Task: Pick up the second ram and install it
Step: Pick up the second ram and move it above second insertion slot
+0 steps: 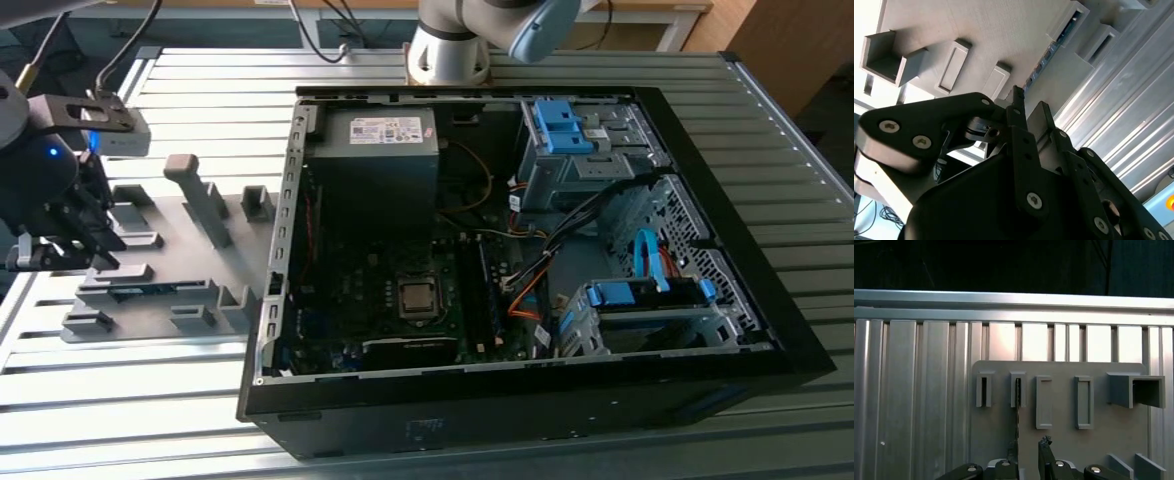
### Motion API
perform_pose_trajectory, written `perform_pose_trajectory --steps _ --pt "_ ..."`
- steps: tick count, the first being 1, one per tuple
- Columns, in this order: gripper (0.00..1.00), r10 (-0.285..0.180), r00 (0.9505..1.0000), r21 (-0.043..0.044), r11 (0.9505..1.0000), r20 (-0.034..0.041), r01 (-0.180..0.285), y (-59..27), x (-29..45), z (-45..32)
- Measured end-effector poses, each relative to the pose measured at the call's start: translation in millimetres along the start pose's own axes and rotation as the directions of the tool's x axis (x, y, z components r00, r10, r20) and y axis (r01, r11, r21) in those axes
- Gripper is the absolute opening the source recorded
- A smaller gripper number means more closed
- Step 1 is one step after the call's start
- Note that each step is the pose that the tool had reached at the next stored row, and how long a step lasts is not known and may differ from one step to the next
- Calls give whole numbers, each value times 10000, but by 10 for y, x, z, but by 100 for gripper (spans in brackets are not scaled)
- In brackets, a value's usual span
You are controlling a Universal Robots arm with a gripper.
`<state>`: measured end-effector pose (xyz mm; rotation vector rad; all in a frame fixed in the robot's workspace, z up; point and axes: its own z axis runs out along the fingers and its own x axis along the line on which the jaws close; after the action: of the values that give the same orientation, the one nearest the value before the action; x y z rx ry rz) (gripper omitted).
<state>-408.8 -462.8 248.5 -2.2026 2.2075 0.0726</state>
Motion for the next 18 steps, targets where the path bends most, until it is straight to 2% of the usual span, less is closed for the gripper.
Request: perform_pose_trajectory --steps 14,18 --pt "30 1 10000 0 10000 2 -1 -4 35 250" --pt "30 0 10000 1 10000 -5 0 -6 38 294"
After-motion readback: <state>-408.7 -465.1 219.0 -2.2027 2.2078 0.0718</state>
